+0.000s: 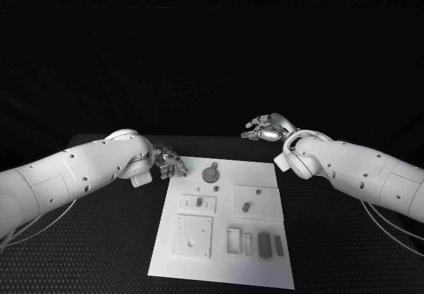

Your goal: Assemble the parts on the task board

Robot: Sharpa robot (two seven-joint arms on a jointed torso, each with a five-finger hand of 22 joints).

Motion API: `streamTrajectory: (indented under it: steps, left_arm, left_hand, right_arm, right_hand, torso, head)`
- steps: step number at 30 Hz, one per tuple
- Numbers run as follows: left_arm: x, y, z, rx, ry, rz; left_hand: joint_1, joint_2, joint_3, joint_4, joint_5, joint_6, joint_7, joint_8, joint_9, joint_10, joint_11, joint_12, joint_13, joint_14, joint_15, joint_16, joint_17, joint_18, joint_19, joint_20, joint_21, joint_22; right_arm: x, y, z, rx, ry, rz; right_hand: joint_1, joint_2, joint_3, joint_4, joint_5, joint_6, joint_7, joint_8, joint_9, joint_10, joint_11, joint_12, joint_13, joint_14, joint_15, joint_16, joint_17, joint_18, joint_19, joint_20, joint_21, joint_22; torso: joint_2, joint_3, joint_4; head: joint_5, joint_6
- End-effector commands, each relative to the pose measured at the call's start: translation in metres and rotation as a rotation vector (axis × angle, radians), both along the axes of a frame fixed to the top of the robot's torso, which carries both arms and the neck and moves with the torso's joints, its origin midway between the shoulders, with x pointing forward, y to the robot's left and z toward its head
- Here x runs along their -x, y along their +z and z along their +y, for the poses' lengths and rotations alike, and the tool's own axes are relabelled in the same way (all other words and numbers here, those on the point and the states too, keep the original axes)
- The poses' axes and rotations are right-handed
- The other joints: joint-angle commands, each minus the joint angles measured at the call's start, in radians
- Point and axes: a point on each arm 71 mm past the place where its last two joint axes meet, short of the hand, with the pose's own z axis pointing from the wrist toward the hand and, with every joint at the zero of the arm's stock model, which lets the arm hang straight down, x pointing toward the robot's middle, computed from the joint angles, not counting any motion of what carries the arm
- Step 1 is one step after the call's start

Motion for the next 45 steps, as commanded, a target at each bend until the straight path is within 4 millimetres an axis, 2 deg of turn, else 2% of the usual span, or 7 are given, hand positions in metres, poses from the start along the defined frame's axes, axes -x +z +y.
streamTrajectory:
  steps: [1,7,9,12,20,35,45]
  left_arm:
    - [0.008,0.003,-0.002,0.027,0.024,-0.028]
    - [0.026,0.004,-0.005,-0.002,-0.012,-0.074]
    - [0.031,0.003,-0.009,-0.004,-0.023,-0.079]
    - [0.040,-0.003,-0.012,-0.021,-0.047,-0.084]
    - [0.055,-0.018,-0.022,-0.074,-0.100,-0.105]
    - [0.064,-0.038,-0.025,-0.116,-0.122,-0.121]
    - [0.065,-0.044,-0.030,-0.141,-0.143,-0.128]
  left_hand:
    - [0.002,-0.013,0.009,-0.002,0.012,0.057,-0.049,0.008,0.005,0.010,-0.003,0.004,0.002,0.010,-0.002,0.005,0.001,-0.001,0.010,-0.074,0.004,0.014]
    - [-0.001,-0.027,0.019,-0.006,0.047,0.067,-0.053,0.010,0.000,0.020,-0.007,0.004,0.004,0.020,-0.005,0.007,0.001,-0.001,0.020,-0.078,0.005,0.016]
    - [-0.002,-0.030,0.020,-0.006,0.049,0.070,-0.054,0.010,-0.001,0.023,-0.007,0.004,0.004,0.023,-0.006,0.007,0.002,-0.001,0.022,-0.079,0.005,0.016]
    - [-0.003,-0.033,0.021,-0.006,0.051,0.074,-0.055,0.011,-0.002,0.028,-0.009,0.004,0.005,0.027,-0.007,0.009,0.002,-0.001,0.027,-0.081,0.006,0.017]
    - [-0.010,-0.045,0.021,-0.003,0.064,0.105,-0.067,0.024,-0.005,0.054,-0.021,0.019,0.016,0.055,-0.017,0.027,0.011,0.002,0.052,-0.090,0.019,0.020]
    - [-0.020,-0.047,0.020,-0.005,0.085,0.120,-0.075,0.039,-0.006,0.058,-0.029,0.046,0.035,0.062,-0.025,0.054,0.023,0.002,0.061,-0.098,0.035,0.022]
    - [-0.027,-0.047,0.019,-0.005,0.095,0.126,-0.078,0.047,-0.006,0.059,-0.032,0.058,0.042,0.065,-0.028,0.064,0.027,0.002,0.064,-0.100,0.043,0.023]
  right_arm:
    - [0.000,-0.001,0.003,-0.001,0.023,0.013]
    - [0.000,-0.001,0.005,0.000,0.027,0.015]
    - [0.000,-0.001,0.004,0.001,0.027,0.015]
    - [0.000,-0.002,0.005,0.001,0.028,0.015]
    - [0.000,-0.002,0.007,0.001,0.034,0.017]
    - [0.001,-0.002,0.006,0.003,0.034,0.017]
    - [0.001,-0.003,0.007,0.003,0.036,0.018]
  right_hand:
    - [-0.001,0.005,-0.003,0.001,0.004,0.011,0.026,0.007,-0.002,-0.186,0.095,0.006,-0.002,-0.010,0.001,0.004,-0.002,-0.001,-0.006,0.001,-0.004,0.001]
    - [0.002,0.006,-0.002,0.001,0.006,0.009,0.025,0.007,-0.003,-0.191,0.096,0.005,-0.009,-0.016,0.002,0.003,-0.006,-0.002,-0.011,0.002,-0.008,0.004]
    - [0.002,0.006,-0.002,0.001,0.006,0.009,0.025,0.007,-0.004,-0.192,0.096,0.005,-0.009,-0.016,0.003,0.003,-0.006,-0.002,-0.011,0.002,-0.009,0.004]
    - [0.002,0.006,-0.002,0.001,0.007,0.009,0.026,0.007,-0.004,-0.192,0.097,0.005,-0.010,-0.017,0.003,0.003,-0.007,-0.002,-0.012,0.002,-0.009,0.004]
    - [0.002,0.006,-0.002,0.002,0.011,0.008,0.026,0.007,-0.005,-0.193,0.097,0.005,-0.013,-0.018,0.004,0.003,-0.008,-0.002,-0.013,0.002,-0.011,0.006]
    - [0.003,0.007,-0.002,0.003,0.013,0.007,0.026,0.007,-0.006,-0.194,0.098,0.006,-0.016,-0.019,0.004,0.004,-0.010,-0.002,-0.013,0.003,-0.012,0.007]
    - [0.001,0.007,-0.003,0.004,0.014,0.007,0.026,0.007,-0.006,-0.194,0.098,0.007,-0.017,-0.020,0.004,0.005,-0.010,-0.002,-0.013,0.003,-0.013,0.008]
  torso:
    - [-0.007,-0.0001,0.0092]
    - [-0.012,-0.0007,0.0141]
    - [-0.010,-0.0004,0.0118]
    - [-0.011,-0.0008,0.0140]
    - [-0.010,0.0007,0.0120]
    - [-0.008,0.0006,0.0095]
    - [-0.009,-0.0002,0.0111]
  head:
    - [-0.003,-0.004]
    - [-0.008,-0.012]
    - [-0.007,-0.011]
    - [-0.008,-0.014]
    - [-0.004,-0.018]
    - [-0.003,-0.027]
    - [-0.005,-0.032]
